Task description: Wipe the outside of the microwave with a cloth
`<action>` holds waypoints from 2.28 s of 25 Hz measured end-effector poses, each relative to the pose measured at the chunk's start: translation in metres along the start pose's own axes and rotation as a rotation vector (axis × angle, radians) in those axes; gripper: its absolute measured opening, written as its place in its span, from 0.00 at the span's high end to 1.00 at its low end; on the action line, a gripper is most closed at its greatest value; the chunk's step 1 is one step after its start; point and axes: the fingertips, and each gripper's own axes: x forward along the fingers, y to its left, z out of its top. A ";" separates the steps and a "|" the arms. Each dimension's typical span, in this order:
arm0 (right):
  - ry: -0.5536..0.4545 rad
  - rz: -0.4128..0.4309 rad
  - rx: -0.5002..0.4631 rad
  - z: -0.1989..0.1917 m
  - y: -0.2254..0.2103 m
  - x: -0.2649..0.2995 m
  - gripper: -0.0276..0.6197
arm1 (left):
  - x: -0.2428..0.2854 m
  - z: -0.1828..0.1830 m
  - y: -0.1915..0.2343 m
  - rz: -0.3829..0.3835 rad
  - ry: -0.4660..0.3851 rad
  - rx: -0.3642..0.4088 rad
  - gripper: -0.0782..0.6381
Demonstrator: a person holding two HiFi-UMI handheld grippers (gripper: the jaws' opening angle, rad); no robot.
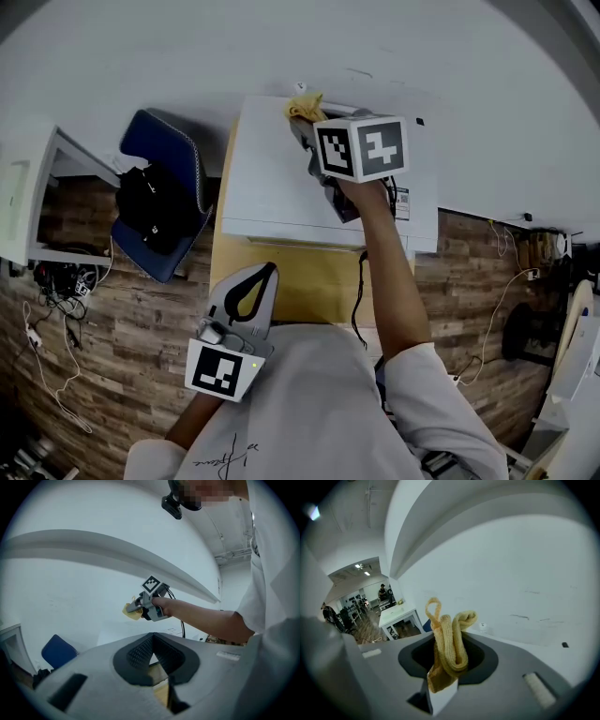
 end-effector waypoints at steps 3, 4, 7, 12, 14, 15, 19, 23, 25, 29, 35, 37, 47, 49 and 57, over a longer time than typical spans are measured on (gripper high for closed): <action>0.015 -0.064 -0.008 -0.013 -0.034 -0.026 0.77 | 0.003 -0.001 -0.008 -0.020 0.003 -0.002 0.90; 0.024 -0.083 -0.008 -0.018 -0.045 -0.035 0.78 | 0.004 -0.002 -0.010 -0.027 0.008 -0.003 0.90; 0.044 -0.128 0.003 -0.034 -0.079 -0.058 0.77 | 0.007 -0.006 -0.016 -0.040 0.023 0.000 0.90; 0.067 -0.185 0.033 -0.053 -0.125 -0.086 0.77 | 0.008 -0.012 -0.024 -0.052 0.034 0.007 0.90; 0.089 -0.225 0.027 -0.062 -0.144 -0.097 0.77 | 0.008 -0.014 -0.027 -0.058 0.038 0.009 0.90; 0.097 -0.244 0.025 -0.066 -0.153 -0.102 0.77 | 0.008 -0.015 -0.028 -0.058 0.041 0.008 0.90; 0.123 -0.319 0.027 -0.080 -0.185 -0.121 0.77 | 0.008 -0.017 -0.020 -0.039 0.049 0.006 0.90; 0.165 -0.428 0.002 -0.096 -0.214 -0.134 0.77 | 0.004 -0.017 -0.008 -0.021 0.057 0.022 0.90; 0.192 -0.478 -0.025 -0.105 -0.223 -0.138 0.77 | 0.001 -0.021 -0.004 -0.024 0.069 0.040 0.90; 0.207 -0.525 -0.056 -0.112 -0.226 -0.143 0.77 | -0.001 -0.020 -0.003 -0.015 0.065 0.011 0.90; 0.232 -0.572 -0.110 -0.117 -0.220 -0.140 0.78 | -0.001 -0.016 -0.002 0.001 0.039 -0.017 0.90; 0.219 -0.570 -0.084 -0.117 -0.220 -0.140 0.78 | -0.002 -0.016 0.000 0.007 0.035 -0.016 0.90; 0.187 -0.502 0.005 -0.115 -0.203 -0.132 0.78 | 0.003 -0.013 -0.007 -0.001 0.010 -0.041 0.90; 0.183 -0.495 0.009 -0.114 -0.199 -0.129 0.78 | 0.004 -0.013 -0.007 -0.004 0.010 -0.043 0.90; 0.176 -0.465 0.011 -0.112 -0.182 -0.119 0.78 | 0.007 -0.011 -0.006 -0.005 -0.001 -0.048 0.90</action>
